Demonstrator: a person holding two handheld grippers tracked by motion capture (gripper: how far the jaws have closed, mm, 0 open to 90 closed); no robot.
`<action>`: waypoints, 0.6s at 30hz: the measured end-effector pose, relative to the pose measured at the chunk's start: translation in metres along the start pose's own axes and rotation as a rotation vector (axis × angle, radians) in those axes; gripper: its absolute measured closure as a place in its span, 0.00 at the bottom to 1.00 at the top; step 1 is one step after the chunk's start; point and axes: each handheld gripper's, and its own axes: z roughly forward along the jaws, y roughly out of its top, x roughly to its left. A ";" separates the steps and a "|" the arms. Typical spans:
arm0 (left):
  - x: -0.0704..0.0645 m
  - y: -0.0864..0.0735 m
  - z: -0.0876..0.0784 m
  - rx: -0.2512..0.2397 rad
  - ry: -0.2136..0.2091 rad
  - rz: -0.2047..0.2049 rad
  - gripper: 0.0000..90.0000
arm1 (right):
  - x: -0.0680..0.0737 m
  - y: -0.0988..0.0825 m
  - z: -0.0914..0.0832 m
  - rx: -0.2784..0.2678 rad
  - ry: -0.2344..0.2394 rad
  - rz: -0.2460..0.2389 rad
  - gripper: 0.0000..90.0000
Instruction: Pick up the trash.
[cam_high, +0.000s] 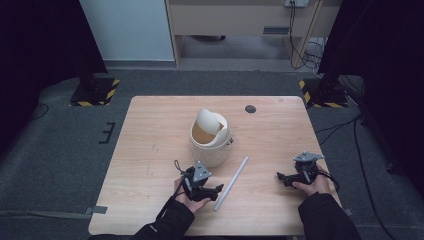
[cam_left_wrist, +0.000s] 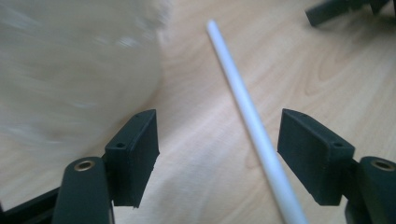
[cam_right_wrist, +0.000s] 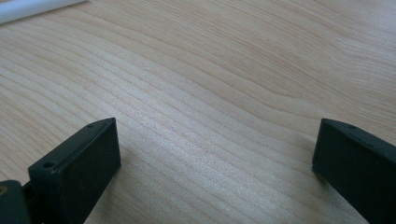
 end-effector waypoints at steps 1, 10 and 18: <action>-0.002 -0.001 0.003 0.004 -0.010 -0.001 0.33 | 0.000 0.000 0.000 0.000 0.000 0.000 0.01; -0.020 -0.009 0.023 0.094 -0.045 0.045 0.44 | 0.000 0.000 0.000 0.000 0.000 0.000 0.01; -0.015 -0.014 0.022 0.128 -0.026 0.077 0.64 | 0.000 0.000 0.000 -0.001 -0.001 0.000 0.01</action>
